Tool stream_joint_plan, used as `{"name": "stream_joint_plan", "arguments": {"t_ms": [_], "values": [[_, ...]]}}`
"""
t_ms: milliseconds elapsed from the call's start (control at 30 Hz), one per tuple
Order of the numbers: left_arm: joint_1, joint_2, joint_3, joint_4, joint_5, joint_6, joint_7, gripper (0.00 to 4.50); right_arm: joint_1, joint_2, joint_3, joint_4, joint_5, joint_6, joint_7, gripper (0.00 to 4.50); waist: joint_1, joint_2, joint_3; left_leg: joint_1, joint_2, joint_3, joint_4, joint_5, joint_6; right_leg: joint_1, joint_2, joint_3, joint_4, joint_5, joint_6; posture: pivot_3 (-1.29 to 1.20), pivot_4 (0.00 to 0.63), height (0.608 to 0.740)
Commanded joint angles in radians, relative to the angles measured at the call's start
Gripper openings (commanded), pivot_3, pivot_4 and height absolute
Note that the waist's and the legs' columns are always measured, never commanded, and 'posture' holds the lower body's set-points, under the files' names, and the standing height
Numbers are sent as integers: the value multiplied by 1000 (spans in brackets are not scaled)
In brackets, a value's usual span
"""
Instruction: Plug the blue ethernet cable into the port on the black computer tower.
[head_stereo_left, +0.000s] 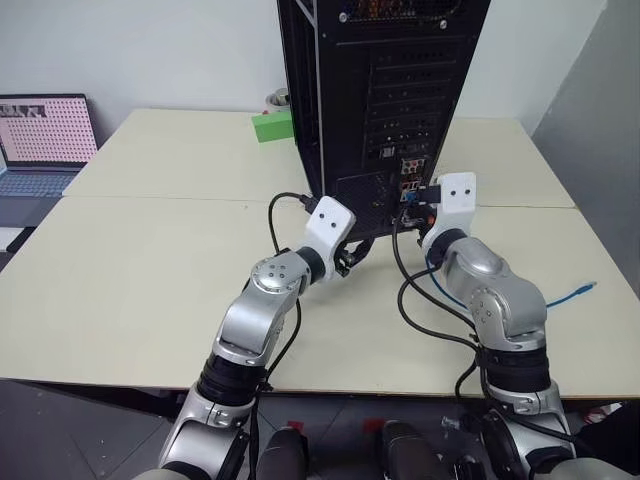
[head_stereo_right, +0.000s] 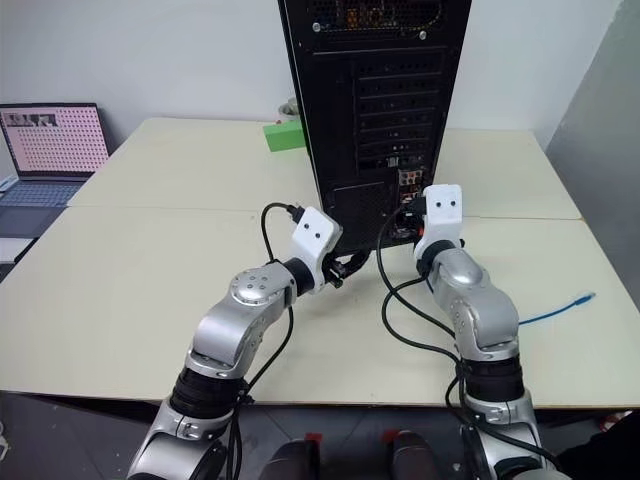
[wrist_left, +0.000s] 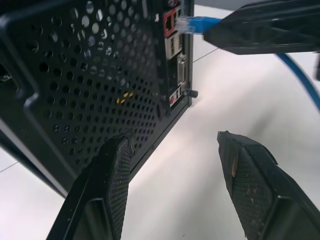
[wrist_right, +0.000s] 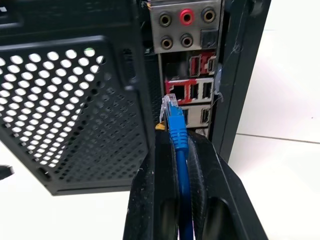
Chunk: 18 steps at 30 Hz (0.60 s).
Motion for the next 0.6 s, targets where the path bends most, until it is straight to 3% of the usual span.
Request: {"name": "stream_joint_plan", "arguments": {"t_ms": [33,600], "values": [[-6,6,-6,-43,-4,-27,-7,2822,-39,5,-28,-6,-3,-33,11,0,0,0,0,0,0,0,0,0,0,0,0,0,0,0,0,0,150,740],[0,16,-12,-41,-2,-32,-7,2822,-66,13,-36,48,-16,-50,26,0,0,0,0,-1,0,0,0,0,0,0,0,0,0,0,0,0,150,740]]}}
